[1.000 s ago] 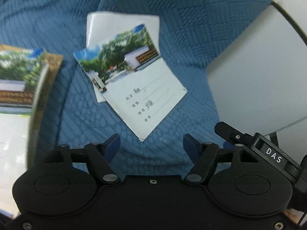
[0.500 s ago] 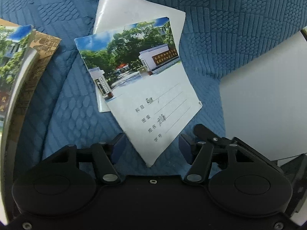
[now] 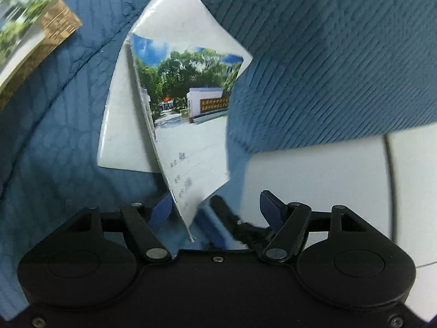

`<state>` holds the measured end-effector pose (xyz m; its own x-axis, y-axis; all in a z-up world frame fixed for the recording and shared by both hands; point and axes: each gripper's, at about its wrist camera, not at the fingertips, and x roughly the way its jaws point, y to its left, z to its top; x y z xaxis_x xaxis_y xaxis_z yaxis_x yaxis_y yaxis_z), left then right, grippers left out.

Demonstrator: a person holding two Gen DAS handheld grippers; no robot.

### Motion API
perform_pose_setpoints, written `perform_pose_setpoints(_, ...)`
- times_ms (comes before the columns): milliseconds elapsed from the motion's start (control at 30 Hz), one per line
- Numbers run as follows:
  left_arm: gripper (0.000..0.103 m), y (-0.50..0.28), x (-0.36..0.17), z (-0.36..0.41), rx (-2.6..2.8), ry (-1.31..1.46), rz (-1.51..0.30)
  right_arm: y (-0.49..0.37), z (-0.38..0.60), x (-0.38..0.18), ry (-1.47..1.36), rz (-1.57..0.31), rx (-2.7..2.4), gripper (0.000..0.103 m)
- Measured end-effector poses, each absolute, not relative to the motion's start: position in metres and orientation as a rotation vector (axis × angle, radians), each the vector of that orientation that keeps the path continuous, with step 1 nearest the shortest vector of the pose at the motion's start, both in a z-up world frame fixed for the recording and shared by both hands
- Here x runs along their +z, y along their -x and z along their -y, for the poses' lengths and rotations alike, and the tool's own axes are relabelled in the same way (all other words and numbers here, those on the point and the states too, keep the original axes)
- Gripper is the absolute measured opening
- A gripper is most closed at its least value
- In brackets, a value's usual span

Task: Organize objects
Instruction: 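Move both grippers down to the remaining postcard set on the seat, then close the left gripper on the postcards while the right gripper grips their edge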

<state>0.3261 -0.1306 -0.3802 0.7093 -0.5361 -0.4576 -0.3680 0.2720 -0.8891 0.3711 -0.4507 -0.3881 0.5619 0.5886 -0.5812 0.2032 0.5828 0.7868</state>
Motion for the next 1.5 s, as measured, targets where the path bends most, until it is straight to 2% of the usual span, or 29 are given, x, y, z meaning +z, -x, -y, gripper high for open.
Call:
perform_pose_setpoints(133,0.067,-0.321,-0.4,0.126,-0.152,1.486,-0.805,-0.371,0.457,-0.396,-1.056,-0.98,0.27,0.035)
perform_pose_setpoints(400,0.051,-0.318,-0.418,0.134,-0.152,1.545,-0.827,-0.368,0.47,-0.408,-1.233,-0.996,0.251,0.032)
perform_pose_setpoints(500,0.034,-0.32,-0.42,0.143,-0.103,1.497,-0.864,-0.367,0.47,-0.411,-1.265,-0.989,0.249,0.032)
perform_pose_setpoints(567,0.011,-0.32,-0.425,0.147,-0.066,1.49,-0.898,-0.367,0.469,-0.411,-1.279,-0.993,0.25,0.032)
perform_pose_setpoints(633,0.006,-0.317,-0.425,0.149,-0.051,1.476,-0.904,-0.367,0.468,-0.41,-1.287,-0.997,0.252,0.032)
perform_pose_setpoints(833,0.004,-0.313,-0.41,0.151,-0.108,1.48,-0.915,-0.358,0.471,-0.402,-1.273,-1.013,0.228,0.034)
perform_pose_setpoints(900,0.003,-0.307,-0.404,0.15,-0.128,1.498,-0.919,-0.355,0.472,-0.403,-1.302,-1.016,0.242,0.039)
perform_pose_setpoints(933,0.002,-0.304,-0.401,0.151,-0.151,1.512,-0.918,-0.354,0.472,-0.403,-1.316,-1.012,0.243,0.046)
perform_pose_setpoints(967,0.002,-0.3,-0.397,0.151,-0.16,1.511,-0.924,-0.352,0.472,-0.404,-1.332,-1.003,0.241,0.047)
perform_pose_setpoints(1333,0.003,-0.265,-0.37,0.137,-0.197,1.448,-1.017,-0.343,0.478,-0.403,-1.355,-0.991,0.222,0.046)
perform_pose_setpoints(1400,0.003,-0.257,-0.368,0.133,-0.198,1.438,-1.028,-0.341,0.48,-0.4,-1.339,-0.979,0.218,0.044)
perform_pose_setpoints(1467,0.003,-0.249,-0.365,0.129,-0.208,1.429,-1.027,-0.338,0.483,-0.399,-1.335,-0.969,0.221,0.024)
perform_pose_setpoints(1500,0.003,-0.246,-0.364,0.127,-0.209,1.432,-1.026,-0.338,0.484,-0.4,-1.335,-0.97,0.226,0.021)
